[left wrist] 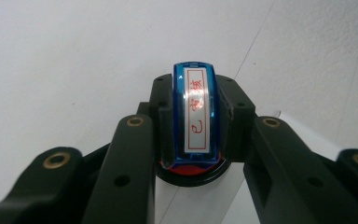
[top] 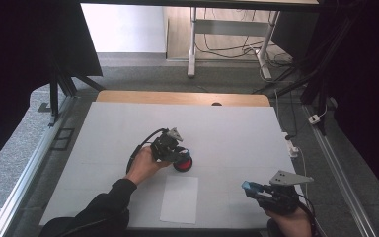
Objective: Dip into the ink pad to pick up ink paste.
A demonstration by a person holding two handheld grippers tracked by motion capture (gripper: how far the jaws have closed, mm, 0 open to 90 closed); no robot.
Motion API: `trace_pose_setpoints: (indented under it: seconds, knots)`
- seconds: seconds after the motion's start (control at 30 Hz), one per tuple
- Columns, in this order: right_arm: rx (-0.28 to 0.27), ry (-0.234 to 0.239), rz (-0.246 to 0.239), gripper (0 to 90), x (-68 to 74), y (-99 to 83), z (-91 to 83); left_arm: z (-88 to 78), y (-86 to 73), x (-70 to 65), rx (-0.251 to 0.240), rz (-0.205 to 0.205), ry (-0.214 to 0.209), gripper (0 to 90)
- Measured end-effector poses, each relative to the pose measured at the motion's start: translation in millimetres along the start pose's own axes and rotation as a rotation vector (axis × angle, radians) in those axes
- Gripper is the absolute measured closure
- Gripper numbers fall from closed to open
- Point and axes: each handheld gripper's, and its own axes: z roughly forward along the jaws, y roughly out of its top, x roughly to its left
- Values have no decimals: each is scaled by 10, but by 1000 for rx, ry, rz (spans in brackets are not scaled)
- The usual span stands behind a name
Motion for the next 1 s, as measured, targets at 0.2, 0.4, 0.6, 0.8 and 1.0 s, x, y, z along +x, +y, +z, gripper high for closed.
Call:
trace_pose_setpoints:
  seconds: [0.2, 0.4, 0.6, 0.8, 1.0]
  knots:
    - [-2, 5, 1, 687, 2, 0, 5, 9, 18, -114, 13, 59, 62, 709]
    - [2, 1, -4, 687, 7, 1, 7, -1, -31, -17, -20, -4, 9, 708]
    - [-1, 6, -1, 686, 0, 0, 2, -13, -42, 56, -35, -60, -28, 704]
    - [-6, 7, 0, 686, -2, -3, -2, -108, -27, 72, -74, -77, -51, 704]
    - [-5, 7, -1, 685, 0, -2, -2, -161, -2, 50, -72, -66, -53, 703]
